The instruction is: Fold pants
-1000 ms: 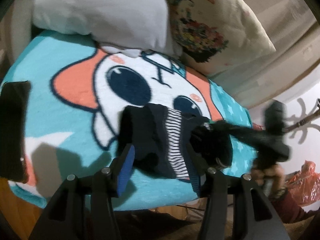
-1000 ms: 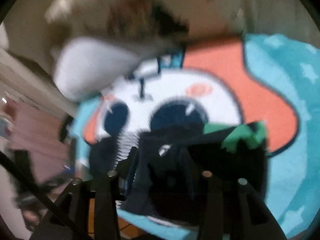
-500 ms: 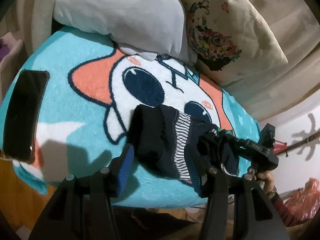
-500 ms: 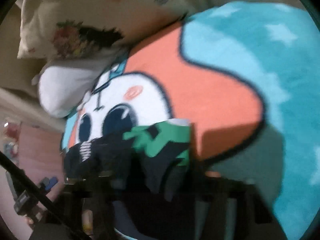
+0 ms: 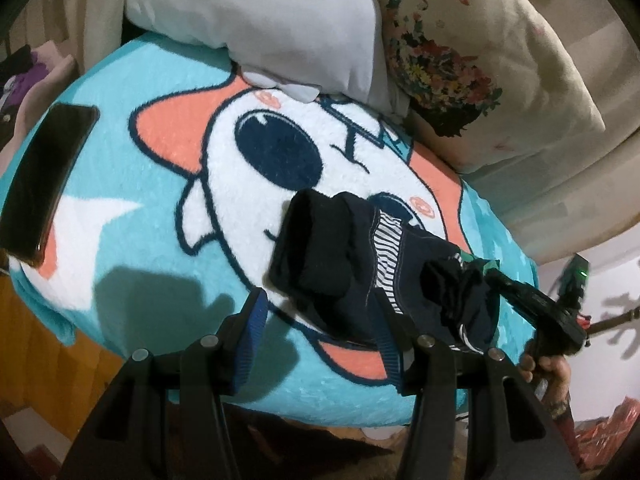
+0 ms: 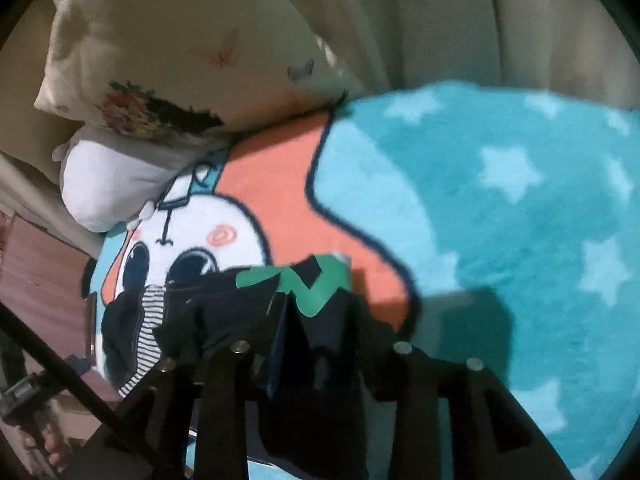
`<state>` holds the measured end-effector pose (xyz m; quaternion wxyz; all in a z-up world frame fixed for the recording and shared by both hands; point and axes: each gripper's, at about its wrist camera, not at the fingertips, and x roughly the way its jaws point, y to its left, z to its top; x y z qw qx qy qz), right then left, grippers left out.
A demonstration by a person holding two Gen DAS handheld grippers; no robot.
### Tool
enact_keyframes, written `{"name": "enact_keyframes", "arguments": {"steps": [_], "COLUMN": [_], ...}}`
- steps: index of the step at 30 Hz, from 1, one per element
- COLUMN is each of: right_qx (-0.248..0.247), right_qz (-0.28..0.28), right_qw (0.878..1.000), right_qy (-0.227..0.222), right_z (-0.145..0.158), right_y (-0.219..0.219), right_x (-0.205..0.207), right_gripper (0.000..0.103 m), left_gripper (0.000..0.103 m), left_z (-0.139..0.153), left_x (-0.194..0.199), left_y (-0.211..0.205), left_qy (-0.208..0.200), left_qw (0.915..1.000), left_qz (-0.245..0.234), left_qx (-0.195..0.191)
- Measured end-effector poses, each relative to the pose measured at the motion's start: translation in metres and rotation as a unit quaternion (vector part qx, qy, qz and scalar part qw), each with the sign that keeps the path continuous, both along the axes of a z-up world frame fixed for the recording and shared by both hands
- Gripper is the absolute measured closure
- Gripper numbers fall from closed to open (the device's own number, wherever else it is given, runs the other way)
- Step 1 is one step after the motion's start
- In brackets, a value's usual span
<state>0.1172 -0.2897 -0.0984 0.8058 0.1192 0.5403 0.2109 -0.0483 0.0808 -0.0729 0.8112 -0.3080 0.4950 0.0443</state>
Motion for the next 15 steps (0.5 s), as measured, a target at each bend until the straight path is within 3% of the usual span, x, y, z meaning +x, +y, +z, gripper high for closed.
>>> {"name": "enact_keyframes", "arguments": {"steps": [3, 5, 8, 12, 15], "right_qx": [-0.022, -0.008, 0.031, -0.008, -0.038], "right_qz": [0.005, 0.03, 0.087, 0.127, 0.125], "right_qw": [0.996, 0.995, 0.995, 0.99, 0.991], "right_qy": [-0.081, -0.094, -0.041, 0.059, 0.039], "right_z": [0.044, 0.059, 0.045, -0.024, 0.002], "right_y": [-0.001, 0.011, 0.044, 0.089, 0.097], "right_x": [-0.017, -0.022, -0.021, -0.011, -0.011], "right_gripper": [0.057, 0.057, 0.059, 0.057, 0.056], "left_gripper": [0.052, 0.052, 0.052, 0.052, 0.052], "left_z": [-0.003, -0.004, -0.009, -0.016, -0.02], "left_x": [-0.003, -0.004, -0.003, -0.003, -0.008], "left_y": [0.003, 0.006, 0.01, 0.016, 0.024], "left_qy": [0.002, 0.001, 0.001, -0.005, -0.012], "left_qw": [0.9999, 0.9998, 0.9997, 0.9996, 0.9993], "left_qz": [0.012, 0.017, 0.022, 0.022, 0.026], "left_qx": [-0.003, -0.003, -0.007, -0.019, -0.024]}}
